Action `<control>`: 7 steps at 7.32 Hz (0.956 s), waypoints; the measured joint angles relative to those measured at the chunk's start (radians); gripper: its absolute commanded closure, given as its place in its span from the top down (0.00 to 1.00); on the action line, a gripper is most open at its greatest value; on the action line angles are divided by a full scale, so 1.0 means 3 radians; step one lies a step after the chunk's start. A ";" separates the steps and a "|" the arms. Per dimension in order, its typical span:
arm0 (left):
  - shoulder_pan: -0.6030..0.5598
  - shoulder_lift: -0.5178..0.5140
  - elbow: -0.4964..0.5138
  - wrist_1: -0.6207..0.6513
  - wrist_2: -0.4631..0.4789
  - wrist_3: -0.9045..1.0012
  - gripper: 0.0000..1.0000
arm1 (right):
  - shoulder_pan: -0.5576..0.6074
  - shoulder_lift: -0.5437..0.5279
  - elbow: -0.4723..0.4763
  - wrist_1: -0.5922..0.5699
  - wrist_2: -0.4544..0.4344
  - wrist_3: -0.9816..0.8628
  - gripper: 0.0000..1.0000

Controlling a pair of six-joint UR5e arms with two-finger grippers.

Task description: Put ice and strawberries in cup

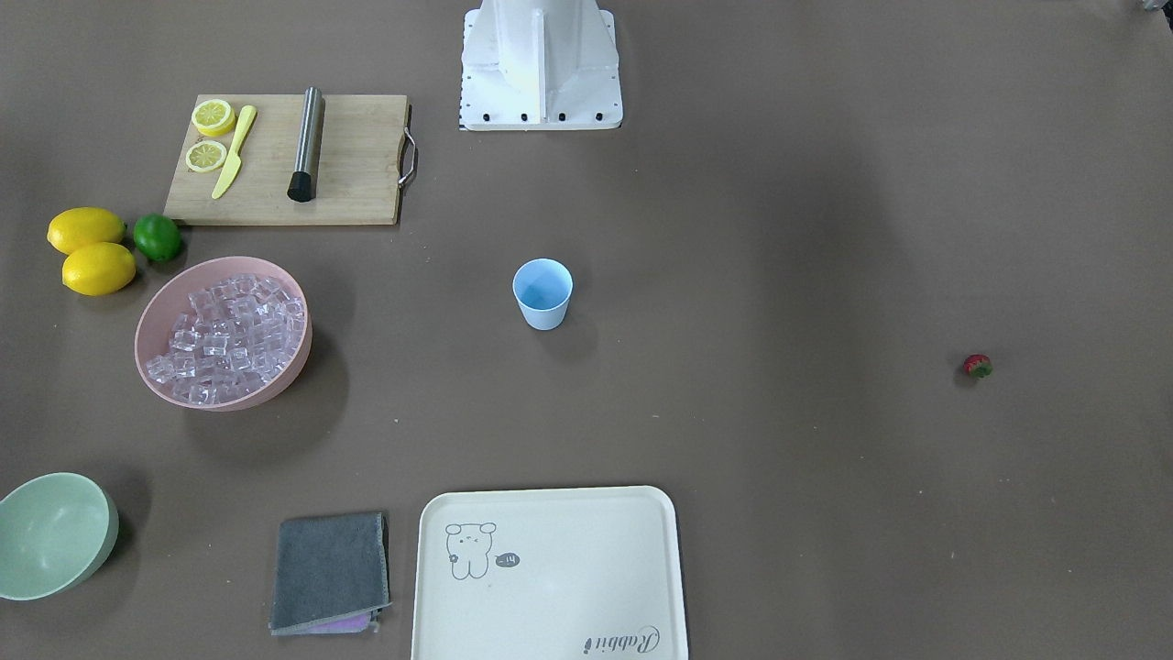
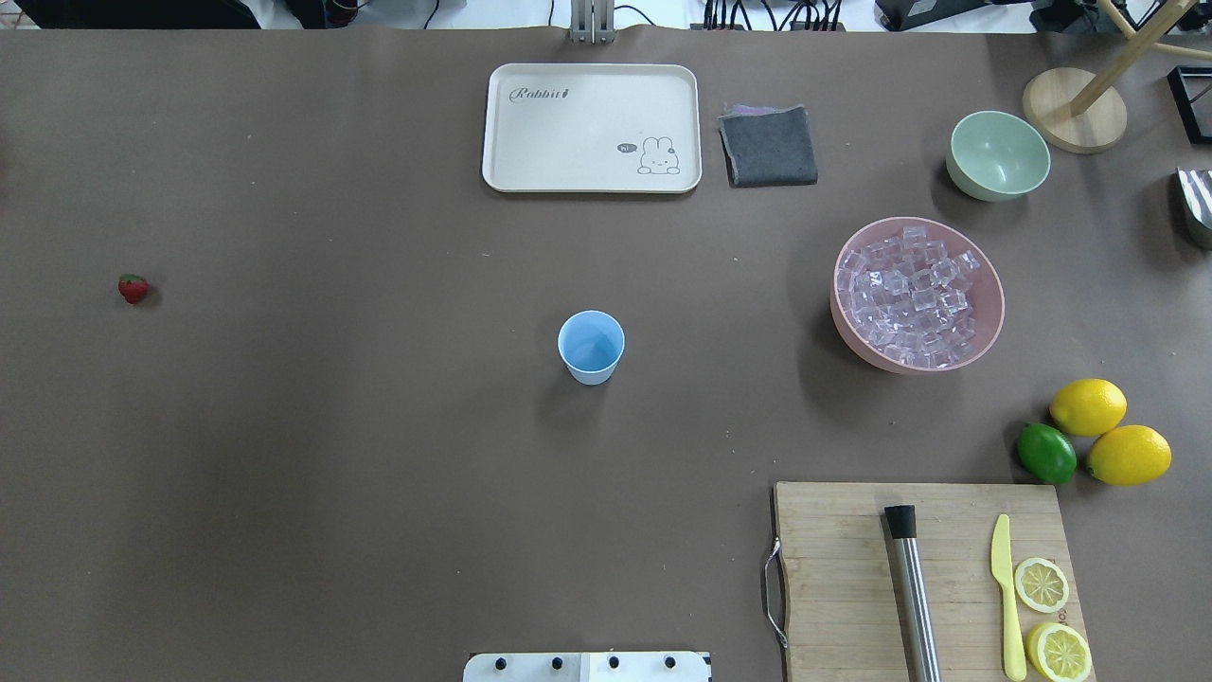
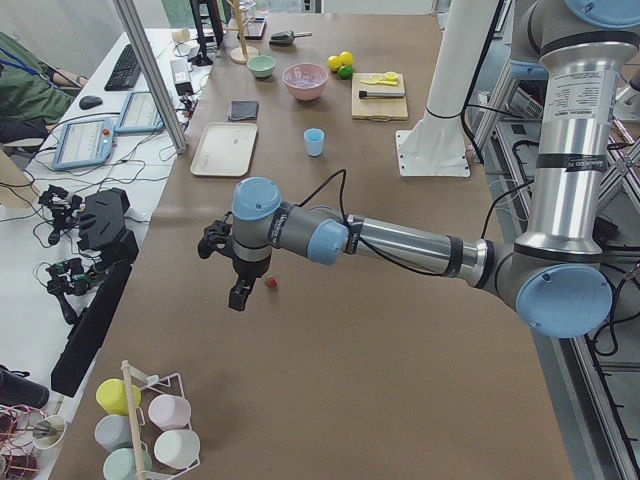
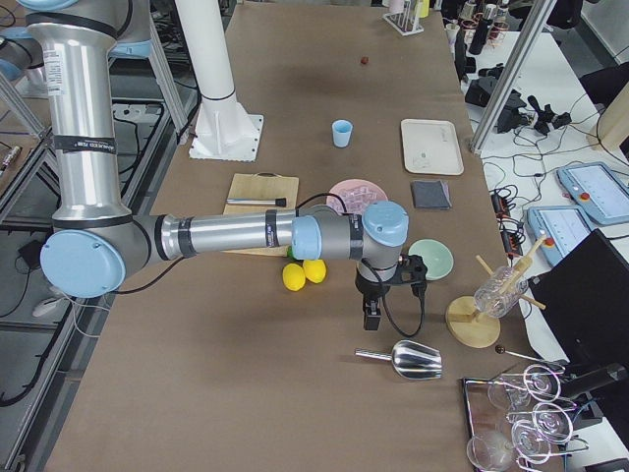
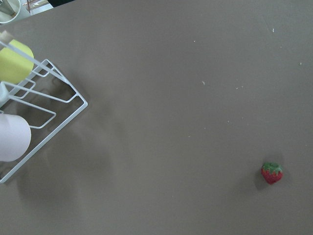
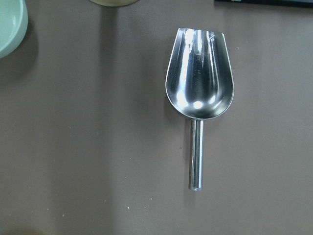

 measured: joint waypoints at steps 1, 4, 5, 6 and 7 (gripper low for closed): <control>-0.0036 0.0093 -0.0023 -0.0001 -0.0077 0.0000 0.98 | -0.0001 -0.0007 -0.0002 0.0000 0.0003 0.0002 1.00; -0.0125 0.0175 0.0012 0.0016 -0.0256 -0.0002 0.98 | -0.0002 -0.0019 0.0035 0.0002 0.0008 -0.0001 1.00; -0.0130 0.0175 0.0018 0.0013 -0.0259 -0.0003 0.98 | -0.0002 -0.0009 0.0035 0.0003 0.0007 -0.0006 1.00; -0.0131 0.0181 0.0016 0.0009 -0.0260 -0.0004 0.98 | -0.0002 -0.0002 0.0038 0.0002 0.0012 -0.0006 1.00; -0.0132 0.0190 0.0016 0.0003 -0.0261 -0.0004 0.98 | -0.0002 0.0013 0.0036 0.0000 0.0018 -0.0003 1.00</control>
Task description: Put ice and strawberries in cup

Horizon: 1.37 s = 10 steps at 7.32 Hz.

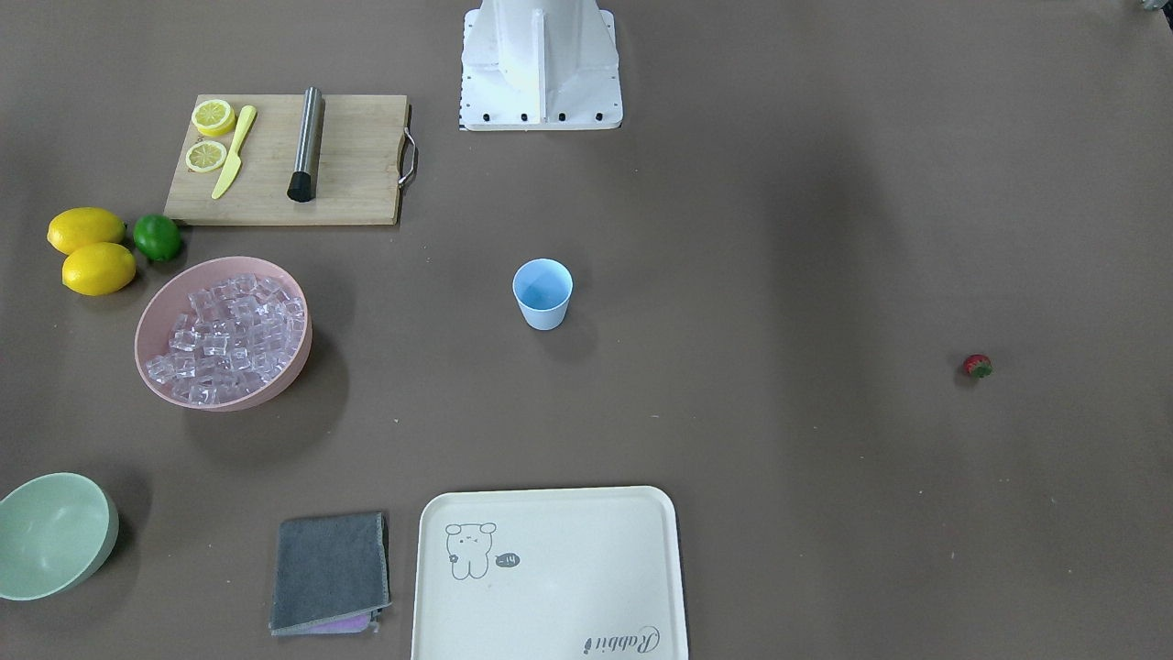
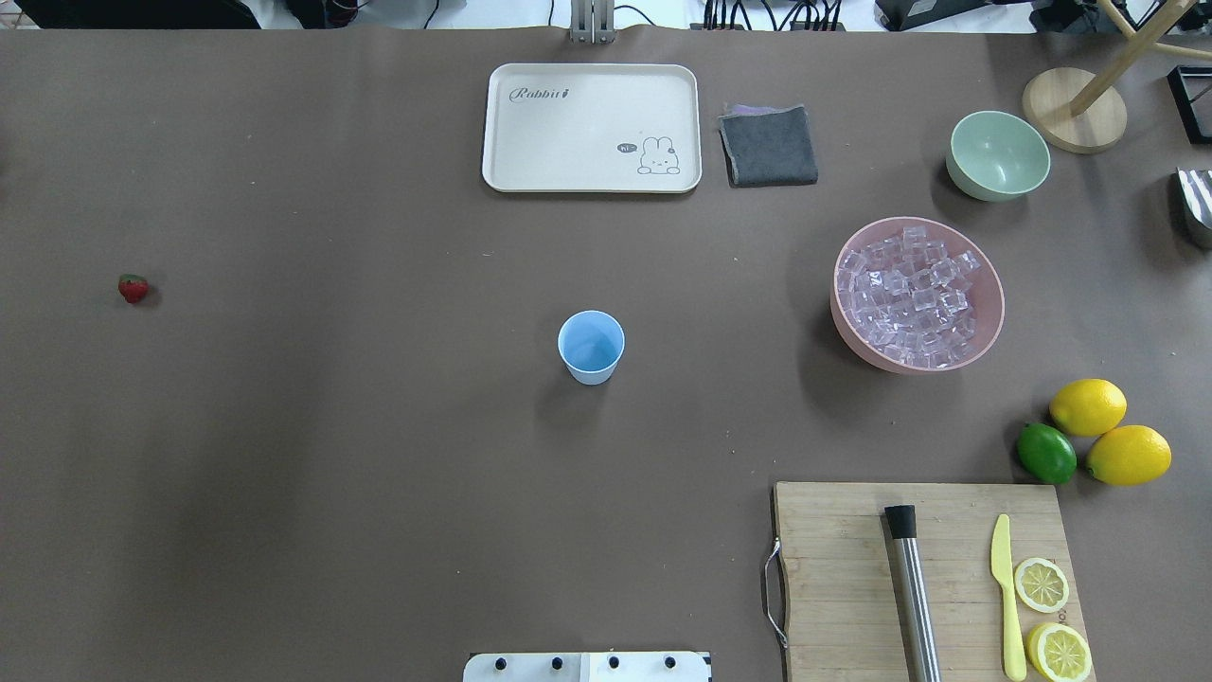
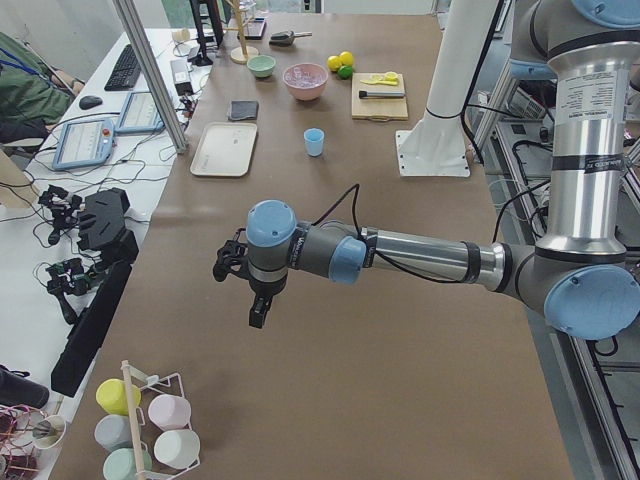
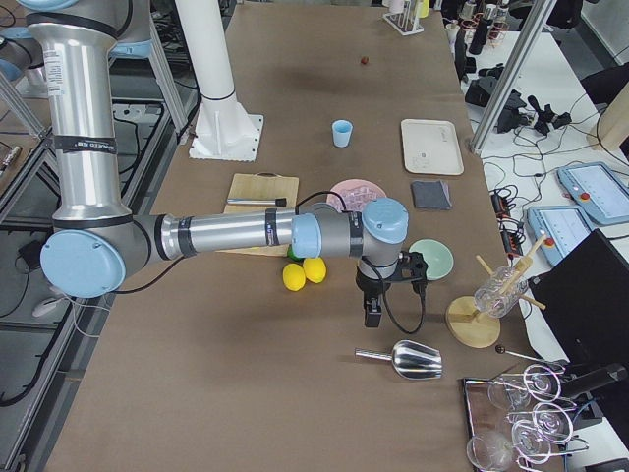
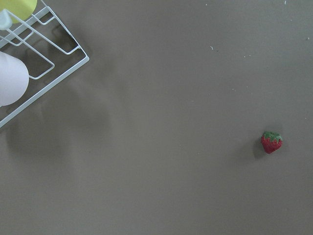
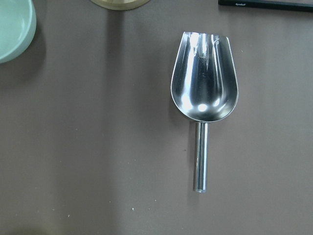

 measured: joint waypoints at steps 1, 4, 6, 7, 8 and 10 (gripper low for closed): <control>0.0000 0.0001 0.0006 -0.0006 0.0000 0.0000 0.98 | 0.0000 0.0016 -0.0013 -0.0002 0.0003 0.0001 1.00; -0.0024 0.0016 0.0016 -0.0010 0.0000 0.0003 0.98 | 0.0000 -0.0002 -0.0025 -0.0003 0.0128 0.0005 1.00; -0.0052 0.0035 0.0010 -0.0012 -0.0001 0.0001 0.98 | -0.0003 -0.0010 -0.0003 0.0001 0.0152 -0.0002 1.00; -0.0060 0.0053 0.0004 -0.0013 -0.0002 0.0000 0.98 | -0.0004 -0.0013 -0.0002 0.0002 0.0153 -0.0001 1.00; -0.0070 0.0063 -0.0001 -0.0013 -0.0001 0.0001 0.98 | -0.0005 -0.0018 -0.0004 0.0000 0.0150 0.0000 1.00; -0.0080 0.0067 0.0001 -0.0012 0.0000 0.0004 0.98 | -0.0005 -0.0036 -0.0009 0.0002 0.0141 -0.0004 1.00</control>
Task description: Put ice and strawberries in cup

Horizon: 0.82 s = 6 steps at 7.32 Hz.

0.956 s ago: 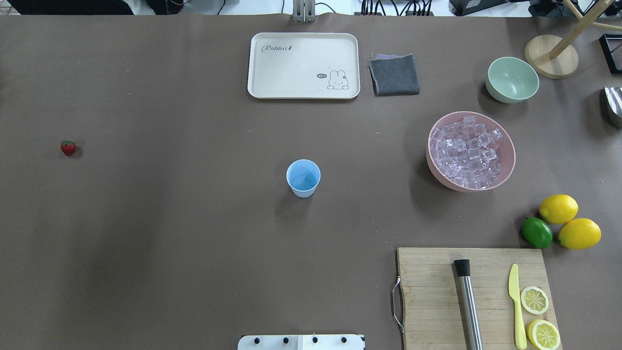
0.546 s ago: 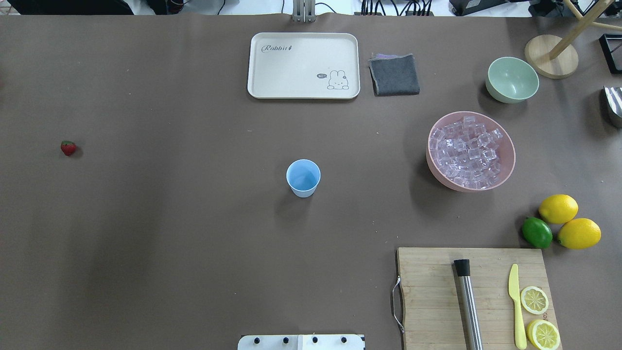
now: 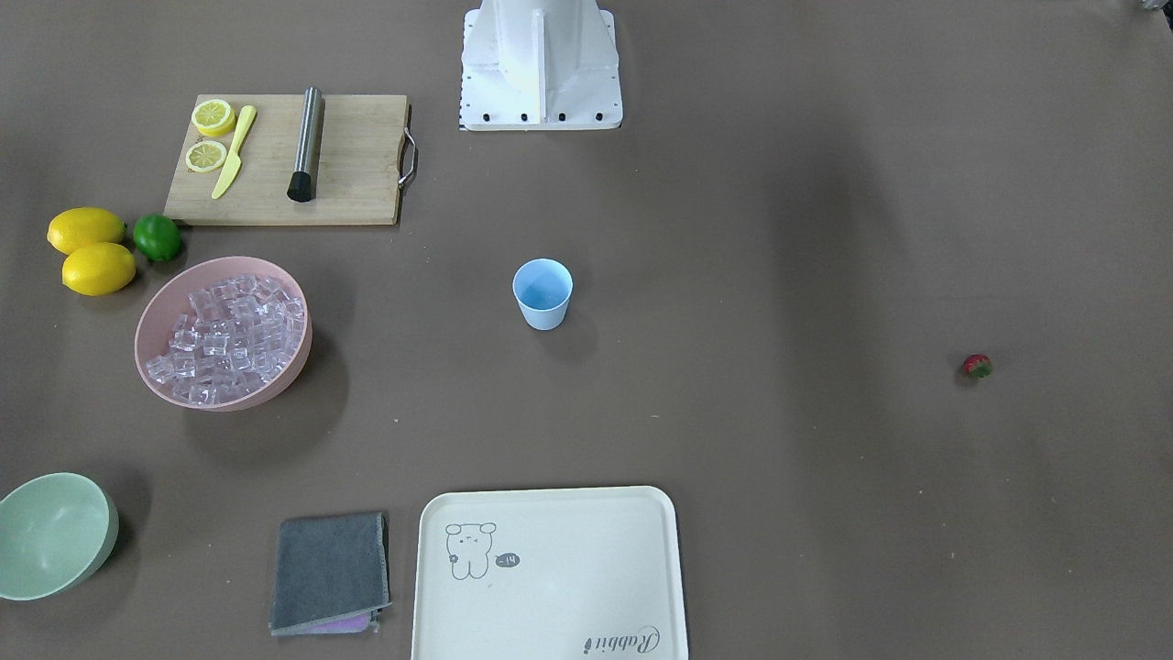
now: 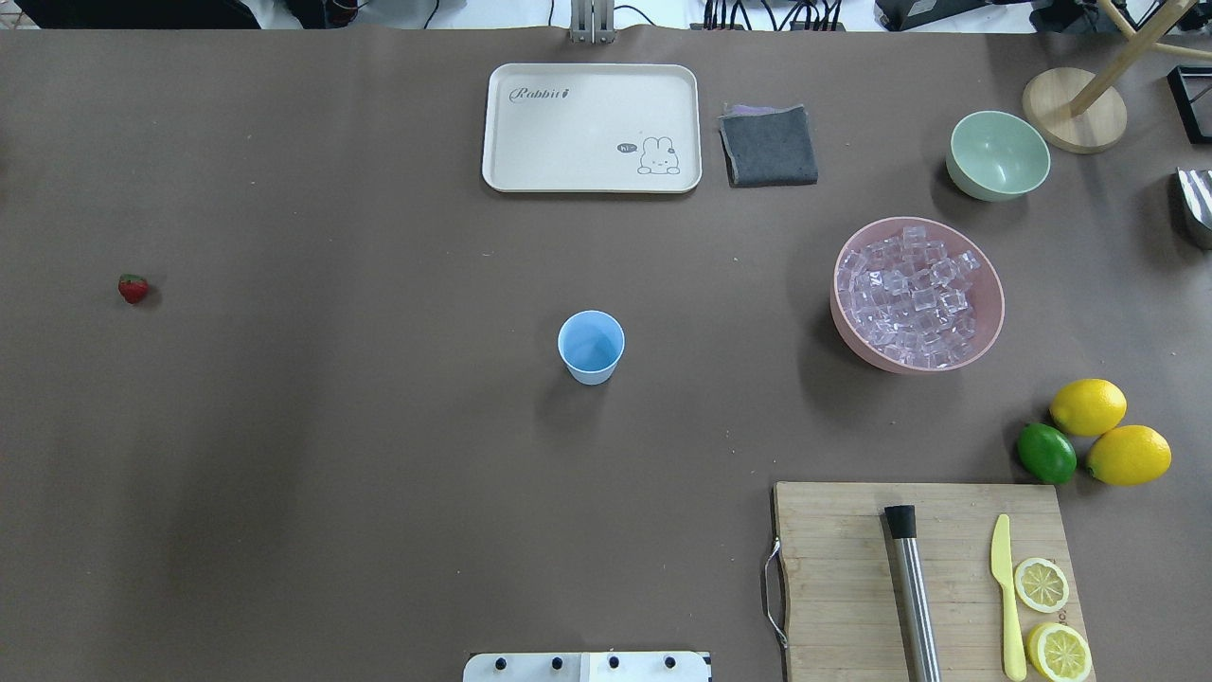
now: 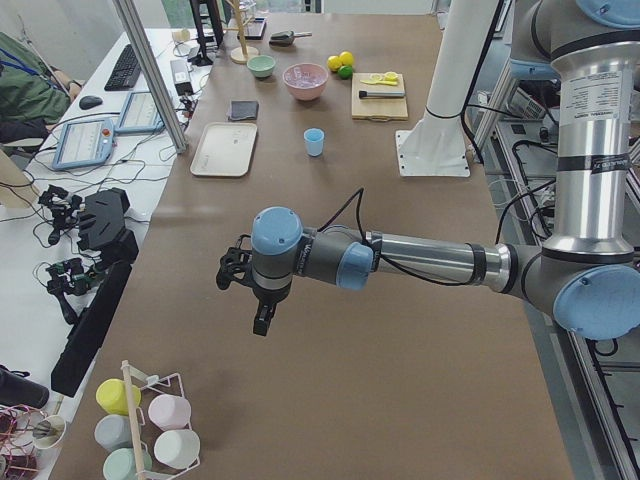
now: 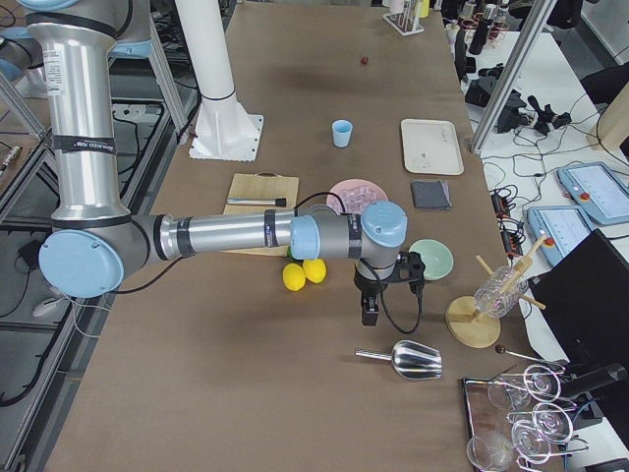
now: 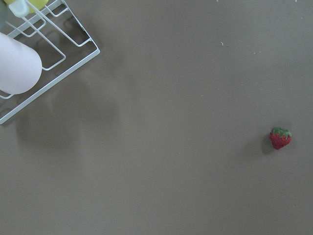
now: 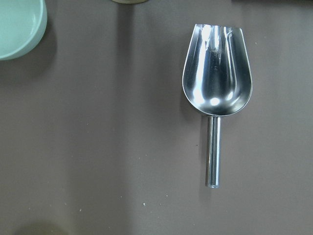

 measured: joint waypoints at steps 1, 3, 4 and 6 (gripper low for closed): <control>-0.0002 0.0001 0.0000 0.0001 0.0001 0.0000 0.98 | 0.0000 -0.0004 -0.0001 0.0001 -0.0004 0.0001 1.00; -0.0002 -0.0021 0.0006 0.0001 0.0005 0.0001 0.98 | 0.0000 -0.0013 0.0003 0.0002 -0.0005 0.0006 1.00; -0.0002 -0.0040 0.0009 0.0002 0.0006 0.0000 0.98 | 0.0000 -0.0024 0.0015 0.0002 -0.0002 0.0006 1.00; -0.0002 -0.0067 0.0008 0.0008 0.0013 -0.0004 0.98 | 0.0000 -0.0035 0.0015 0.0000 0.0000 0.0004 1.00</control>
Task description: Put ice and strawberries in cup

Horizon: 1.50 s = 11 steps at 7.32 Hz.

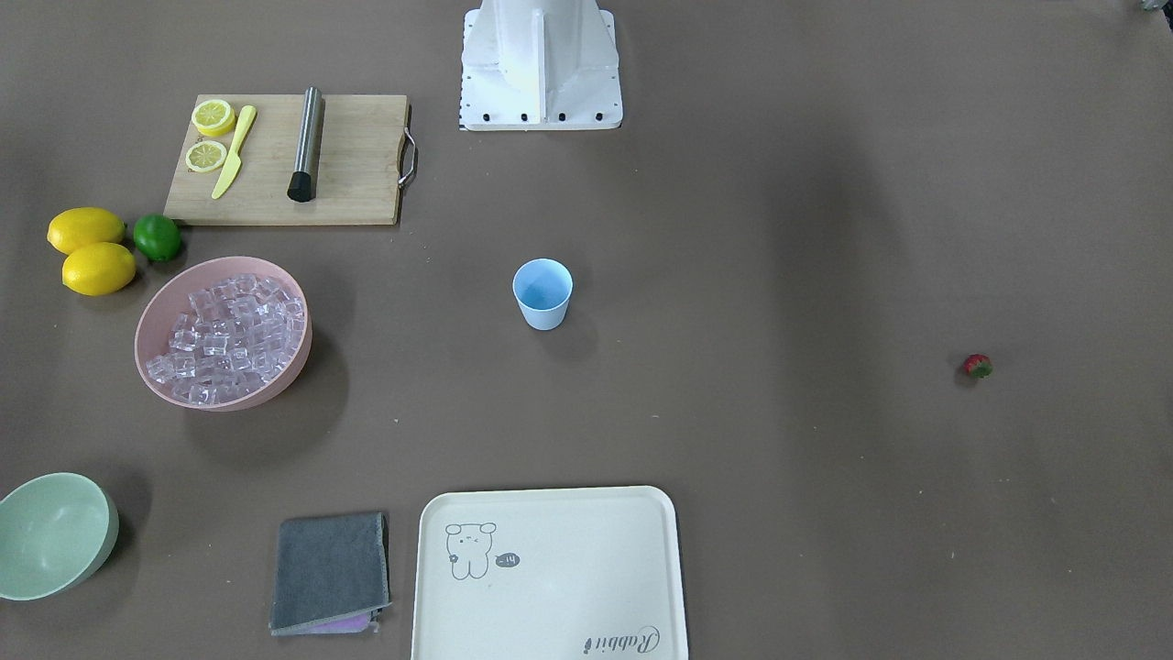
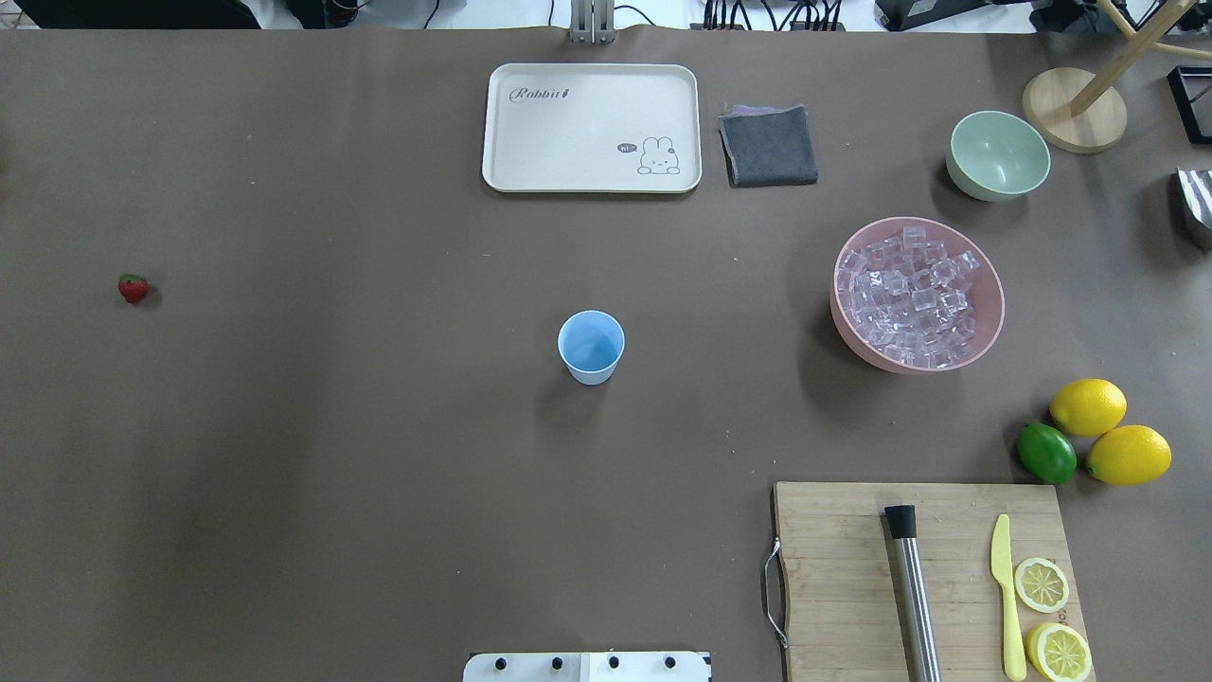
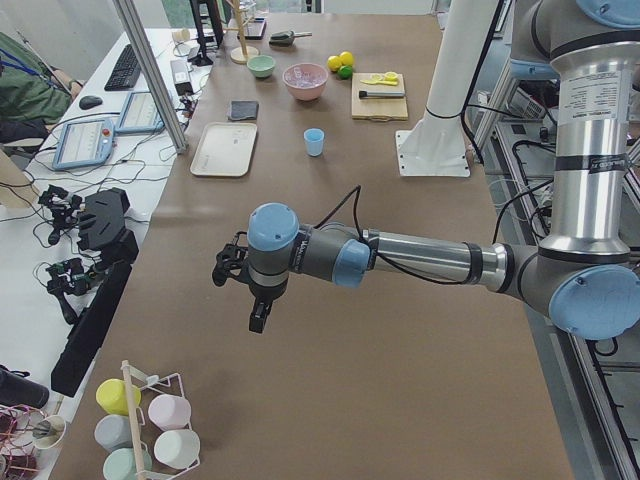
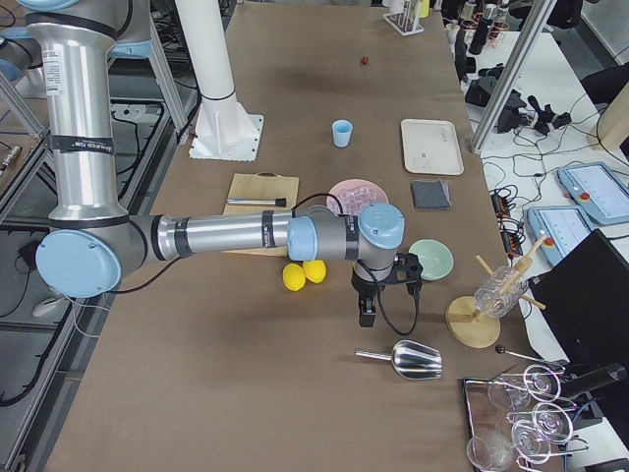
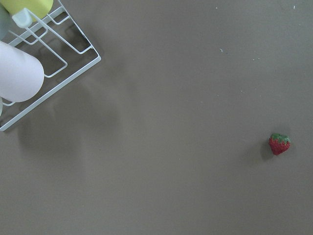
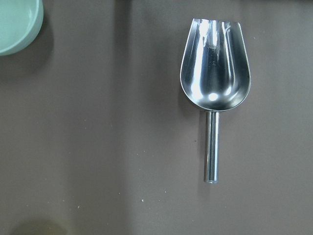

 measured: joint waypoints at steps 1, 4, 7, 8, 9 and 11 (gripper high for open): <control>0.0000 -0.0004 -0.0004 0.0000 0.0008 0.0000 0.98 | 0.0000 -0.0003 -0.0007 0.0001 -0.0001 0.0000 1.00; 0.0000 -0.0006 -0.0008 -0.0001 0.0017 -0.0001 0.98 | 0.0000 -0.0019 -0.0010 0.0000 -0.0001 0.0000 1.00; 0.0000 -0.0002 -0.0008 -0.0001 0.0017 -0.0001 0.98 | 0.0000 -0.0014 0.0023 0.0002 -0.0001 0.0006 1.00; 0.0000 -0.0002 -0.0008 -0.0001 0.0017 -0.0001 0.98 | -0.0015 0.0002 0.0064 0.0002 0.0000 0.0025 1.00; 0.0000 -0.0006 -0.0010 -0.0002 0.0017 -0.0002 0.98 | -0.0066 0.0017 0.0131 0.0002 0.0002 0.0039 1.00; 0.0000 -0.0014 -0.0016 -0.0002 0.0014 -0.0005 0.98 | -0.0298 0.0105 0.0282 0.0002 -0.0001 0.0319 1.00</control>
